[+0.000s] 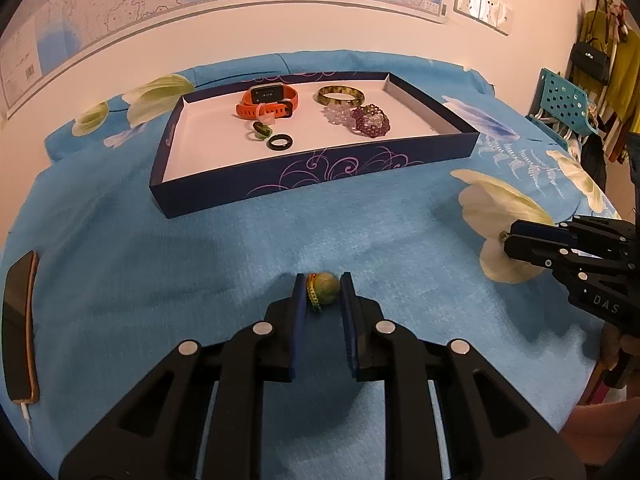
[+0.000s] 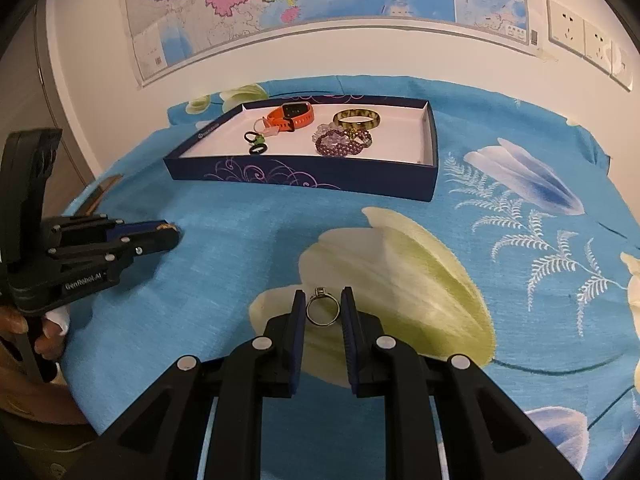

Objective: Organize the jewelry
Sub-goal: 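Grasp the green-yellow bead with the left tool while the right tool grasps the silver ring, then carry the bead with the left tool while the right tool carries the silver ring into the box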

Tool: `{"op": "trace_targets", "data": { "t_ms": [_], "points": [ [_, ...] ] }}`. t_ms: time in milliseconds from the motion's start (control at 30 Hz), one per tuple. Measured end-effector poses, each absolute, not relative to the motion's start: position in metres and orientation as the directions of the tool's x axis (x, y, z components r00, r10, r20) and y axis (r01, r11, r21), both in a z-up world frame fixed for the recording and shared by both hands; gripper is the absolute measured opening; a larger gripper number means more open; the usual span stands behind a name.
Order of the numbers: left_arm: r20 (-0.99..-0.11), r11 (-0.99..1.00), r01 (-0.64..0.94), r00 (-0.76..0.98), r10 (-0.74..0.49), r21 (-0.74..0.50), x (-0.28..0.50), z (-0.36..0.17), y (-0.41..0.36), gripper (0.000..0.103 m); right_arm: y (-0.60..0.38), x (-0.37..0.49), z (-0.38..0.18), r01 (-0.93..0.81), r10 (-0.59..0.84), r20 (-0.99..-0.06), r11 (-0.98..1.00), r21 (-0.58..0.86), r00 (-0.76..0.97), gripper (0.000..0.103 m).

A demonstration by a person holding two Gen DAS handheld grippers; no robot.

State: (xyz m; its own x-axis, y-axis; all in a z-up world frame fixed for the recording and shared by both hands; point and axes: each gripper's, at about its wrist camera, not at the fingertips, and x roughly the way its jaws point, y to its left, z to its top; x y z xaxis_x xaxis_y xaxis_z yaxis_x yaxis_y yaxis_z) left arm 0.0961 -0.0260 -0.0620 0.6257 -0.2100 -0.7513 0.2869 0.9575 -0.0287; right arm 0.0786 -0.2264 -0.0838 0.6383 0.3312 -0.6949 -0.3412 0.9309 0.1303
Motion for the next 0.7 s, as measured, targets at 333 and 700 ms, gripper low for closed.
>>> {"op": "trace_targets", "data": {
  "t_ms": [333, 700],
  "points": [
    [-0.726, 0.955, 0.291, 0.645, -0.239, -0.056, 0.084, -0.048, -0.022, 0.017, -0.227, 0.077, -0.069, -0.372, 0.406, -0.648, 0.907, 0.198, 0.644, 0.016],
    [-0.691, 0.958, 0.282, 0.682, -0.238, -0.053, 0.077, -0.031, -0.018, 0.017, -0.22, 0.077, -0.049, -0.412, 0.461, -0.595, 0.882, 0.227, 0.658, 0.016]
  ]
}}
